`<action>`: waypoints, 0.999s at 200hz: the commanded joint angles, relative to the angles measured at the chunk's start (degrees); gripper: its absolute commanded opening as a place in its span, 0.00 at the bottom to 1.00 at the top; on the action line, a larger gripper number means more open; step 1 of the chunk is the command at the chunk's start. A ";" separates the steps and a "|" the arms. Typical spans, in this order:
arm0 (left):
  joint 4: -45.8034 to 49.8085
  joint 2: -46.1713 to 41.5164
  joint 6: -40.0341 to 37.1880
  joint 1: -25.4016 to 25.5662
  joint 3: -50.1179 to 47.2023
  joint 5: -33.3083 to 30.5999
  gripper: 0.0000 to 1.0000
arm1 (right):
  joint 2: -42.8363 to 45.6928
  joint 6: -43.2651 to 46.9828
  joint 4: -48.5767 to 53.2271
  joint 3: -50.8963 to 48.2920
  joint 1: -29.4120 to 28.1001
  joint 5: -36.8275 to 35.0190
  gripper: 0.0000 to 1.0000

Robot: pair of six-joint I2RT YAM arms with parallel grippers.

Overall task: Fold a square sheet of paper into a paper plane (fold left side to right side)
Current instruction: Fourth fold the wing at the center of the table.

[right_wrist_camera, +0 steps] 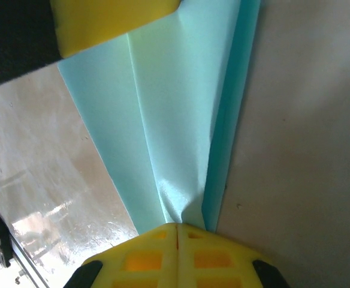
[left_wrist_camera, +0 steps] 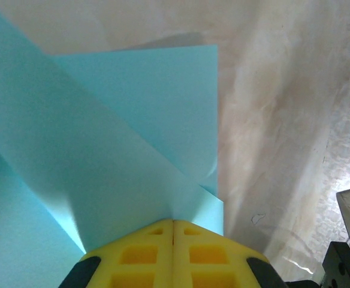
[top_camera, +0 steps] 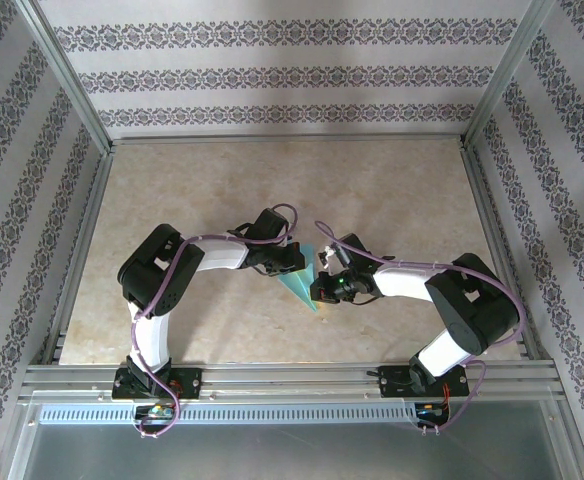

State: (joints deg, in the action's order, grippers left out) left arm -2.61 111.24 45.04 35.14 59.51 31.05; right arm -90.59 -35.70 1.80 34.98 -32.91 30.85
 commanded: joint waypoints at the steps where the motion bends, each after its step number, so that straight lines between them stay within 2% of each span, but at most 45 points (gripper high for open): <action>1: -0.67 -2.67 -0.39 -0.61 -3.09 -1.47 0.02 | -2.90 2.46 7.77 -0.97 -0.65 -6.80 0.00; 27: -7.42 -6.07 1.39 0.00 -6.39 0.14 0.02 | -3.93 2.51 8.24 -0.97 -0.67 -7.67 0.00; 72: -11.84 -9.88 4.08 1.76 -10.65 0.23 0.02 | -5.13 3.18 8.74 -0.79 -0.84 -8.24 0.00; 135: -16.17 -6.88 6.57 3.45 -11.71 1.16 0.01 | -5.57 3.42 9.70 -0.62 -1.00 -9.15 0.00; 200: -13.50 -3.35 5.95 2.80 -9.60 -0.09 0.02 | -5.57 4.15 12.08 -0.09 -1.22 -10.32 0.00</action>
State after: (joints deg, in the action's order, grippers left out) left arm -15.92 106.50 50.65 38.04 48.38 31.48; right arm -92.03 -32.97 5.37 37.32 -33.28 30.72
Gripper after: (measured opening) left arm 0.052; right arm 0.060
